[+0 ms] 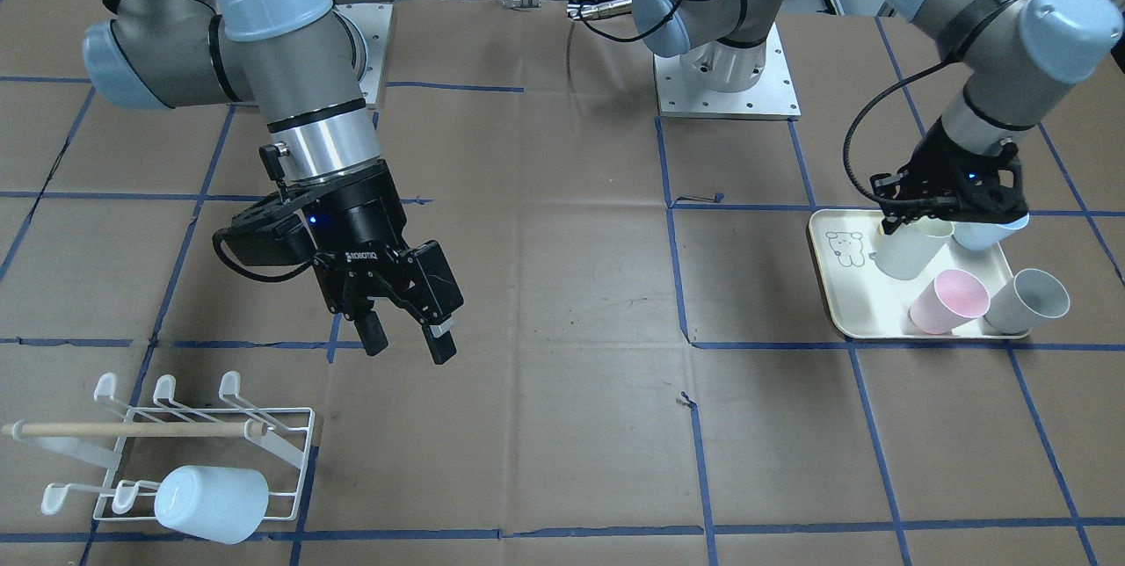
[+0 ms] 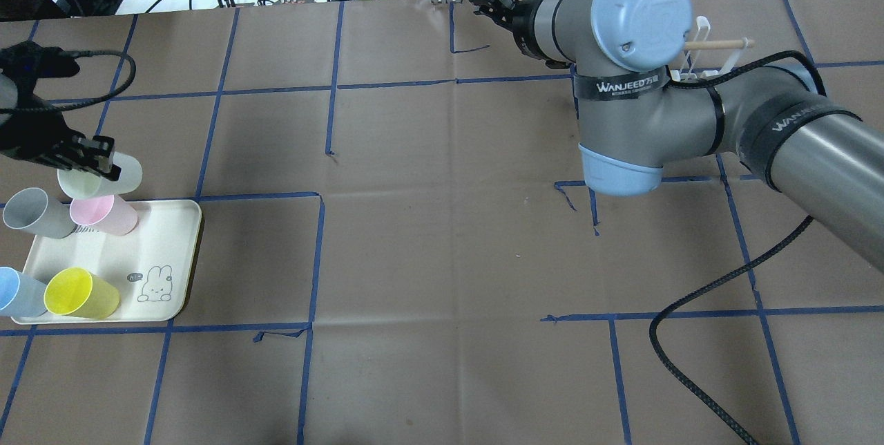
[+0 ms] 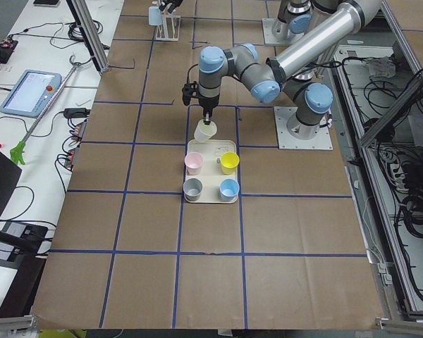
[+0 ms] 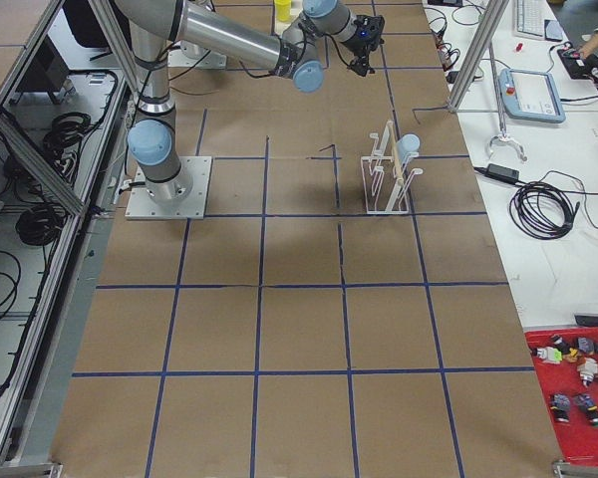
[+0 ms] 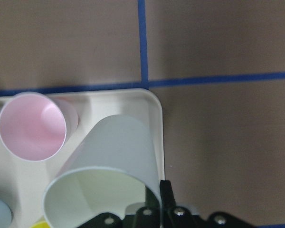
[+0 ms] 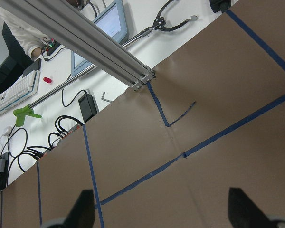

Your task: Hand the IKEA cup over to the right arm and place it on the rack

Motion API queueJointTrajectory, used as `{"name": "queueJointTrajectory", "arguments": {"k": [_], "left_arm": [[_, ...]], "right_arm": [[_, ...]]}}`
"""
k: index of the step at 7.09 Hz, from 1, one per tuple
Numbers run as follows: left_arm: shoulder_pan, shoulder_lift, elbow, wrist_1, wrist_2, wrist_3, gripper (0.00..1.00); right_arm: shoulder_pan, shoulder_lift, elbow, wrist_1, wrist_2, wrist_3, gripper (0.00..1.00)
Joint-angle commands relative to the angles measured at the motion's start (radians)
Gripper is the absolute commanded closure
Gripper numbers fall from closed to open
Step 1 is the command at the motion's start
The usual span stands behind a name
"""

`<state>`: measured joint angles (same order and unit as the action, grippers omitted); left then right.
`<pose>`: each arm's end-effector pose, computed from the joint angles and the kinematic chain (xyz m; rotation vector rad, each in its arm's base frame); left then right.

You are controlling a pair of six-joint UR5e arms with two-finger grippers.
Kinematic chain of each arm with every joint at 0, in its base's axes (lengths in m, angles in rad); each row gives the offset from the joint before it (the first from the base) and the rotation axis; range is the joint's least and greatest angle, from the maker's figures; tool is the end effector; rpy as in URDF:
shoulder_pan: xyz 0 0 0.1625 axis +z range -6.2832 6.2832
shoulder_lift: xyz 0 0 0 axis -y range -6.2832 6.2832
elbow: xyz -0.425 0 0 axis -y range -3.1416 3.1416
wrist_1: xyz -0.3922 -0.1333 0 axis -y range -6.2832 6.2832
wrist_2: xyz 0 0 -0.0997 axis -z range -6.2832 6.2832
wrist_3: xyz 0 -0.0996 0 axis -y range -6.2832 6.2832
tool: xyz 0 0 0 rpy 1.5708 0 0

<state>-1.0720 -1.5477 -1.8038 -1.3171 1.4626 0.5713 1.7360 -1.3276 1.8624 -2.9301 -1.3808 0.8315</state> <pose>0.1020 -0.4884 0.4111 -0.1148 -3.0654 0.1425 0.2453 -0.5464 0.3819 0.7081 2.3600 -0.8335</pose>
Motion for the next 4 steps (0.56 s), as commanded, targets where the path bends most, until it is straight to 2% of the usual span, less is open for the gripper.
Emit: {"name": "queueJointTrajectory", "arguments": {"k": [1,2,4], "left_arm": [[-0.026,-0.046,0.168,-0.110,-0.114,0.005,1.00],[-0.025,-0.063,0.170,-0.081,-0.214,0.005,1.00],[-0.026,-0.093,0.138,0.132,-0.455,0.005,1.00]], "right_arm": [[0.013,-0.005,0.072,-0.090,0.029,0.095,0.00],[0.005,-0.005,0.096,-0.113,0.046,0.097,0.00],[-0.001,-0.016,0.148,-0.156,0.046,0.145,0.00]]}}
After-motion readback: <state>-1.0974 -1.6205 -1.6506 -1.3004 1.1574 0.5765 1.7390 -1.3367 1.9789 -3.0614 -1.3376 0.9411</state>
